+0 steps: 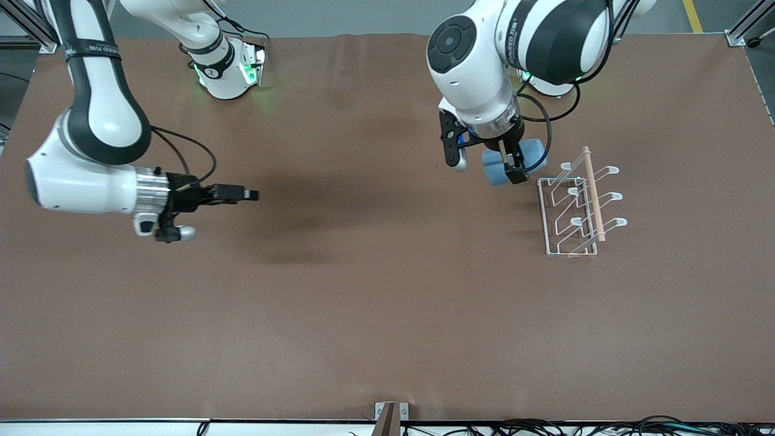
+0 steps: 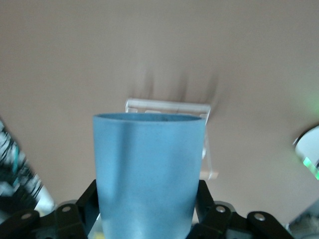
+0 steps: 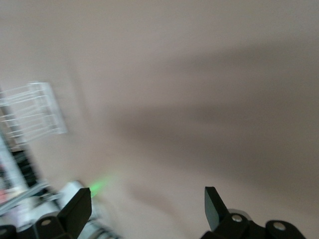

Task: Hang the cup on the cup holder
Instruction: 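Carry the cup with the left gripper while the right gripper withdraws, then lower the cup onto a holder hook with the left gripper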

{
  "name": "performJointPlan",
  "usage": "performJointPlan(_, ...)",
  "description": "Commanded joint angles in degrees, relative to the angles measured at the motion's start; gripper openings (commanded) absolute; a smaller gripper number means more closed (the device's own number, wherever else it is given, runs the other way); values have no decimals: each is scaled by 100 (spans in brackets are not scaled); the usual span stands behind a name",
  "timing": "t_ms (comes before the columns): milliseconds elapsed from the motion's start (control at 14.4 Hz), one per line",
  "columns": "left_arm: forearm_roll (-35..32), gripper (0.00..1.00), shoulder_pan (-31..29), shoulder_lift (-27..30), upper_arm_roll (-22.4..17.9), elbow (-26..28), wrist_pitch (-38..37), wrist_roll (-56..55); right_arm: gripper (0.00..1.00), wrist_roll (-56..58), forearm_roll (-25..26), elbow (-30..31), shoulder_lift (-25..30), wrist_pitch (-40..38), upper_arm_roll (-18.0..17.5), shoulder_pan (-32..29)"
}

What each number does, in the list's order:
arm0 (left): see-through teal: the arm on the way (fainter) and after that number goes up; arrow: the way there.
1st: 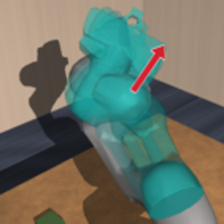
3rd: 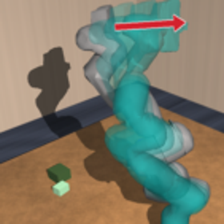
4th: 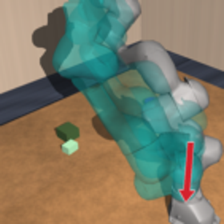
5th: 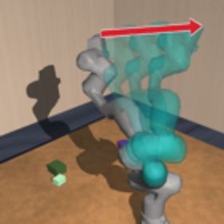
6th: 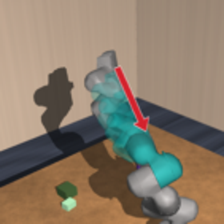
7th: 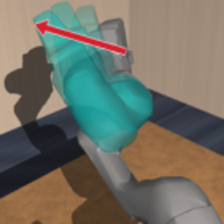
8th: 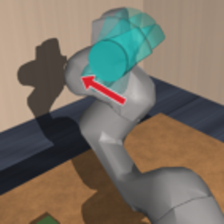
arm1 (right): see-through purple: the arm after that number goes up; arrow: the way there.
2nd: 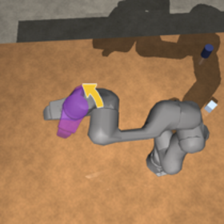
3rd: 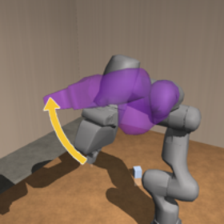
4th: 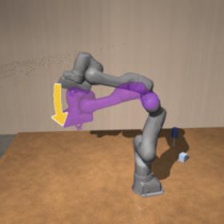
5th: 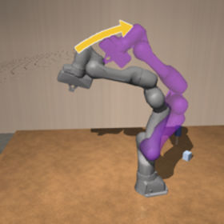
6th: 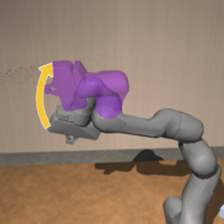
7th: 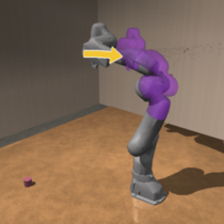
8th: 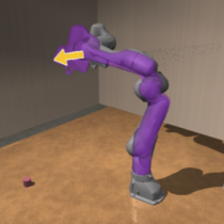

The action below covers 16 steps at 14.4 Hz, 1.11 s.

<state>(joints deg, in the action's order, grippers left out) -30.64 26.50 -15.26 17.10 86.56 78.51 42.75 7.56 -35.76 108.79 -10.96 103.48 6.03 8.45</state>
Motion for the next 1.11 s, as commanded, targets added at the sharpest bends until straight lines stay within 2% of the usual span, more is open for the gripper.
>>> performJointPlan(0, -783, 0, 74, -143, 22, 54, -440, 75, 100, -149, 1173, -313, 85, -12, -102, -370)
performJointPlan(278, -2049, 0, -48, -442, 4, 589, -626, 154, 100, -202, 2483, -647, 313, -3, 21, -564)
performJointPlan(416, -2594, 0, -119, -827, 4, 642, -626, 163, 100, -280, 3073, -911, 410, -65, 29, -616)
performJointPlan(555, -3034, 0, -154, -1153, 4, 809, -626, 154, 100, -413, 3198, -903, 673, -91, 30, -695)
performJointPlan(833, -3614, 0, -250, -1637, -5, 1056, -626, 163, 100, -605, 3277, -947, 1165, -714, 65, -792)
performJointPlan(1041, -4028, 0, -417, -1744, -5, 1214, -626, 180, 100, -633, 3286, -1218, 1193, -917, 38, -976)
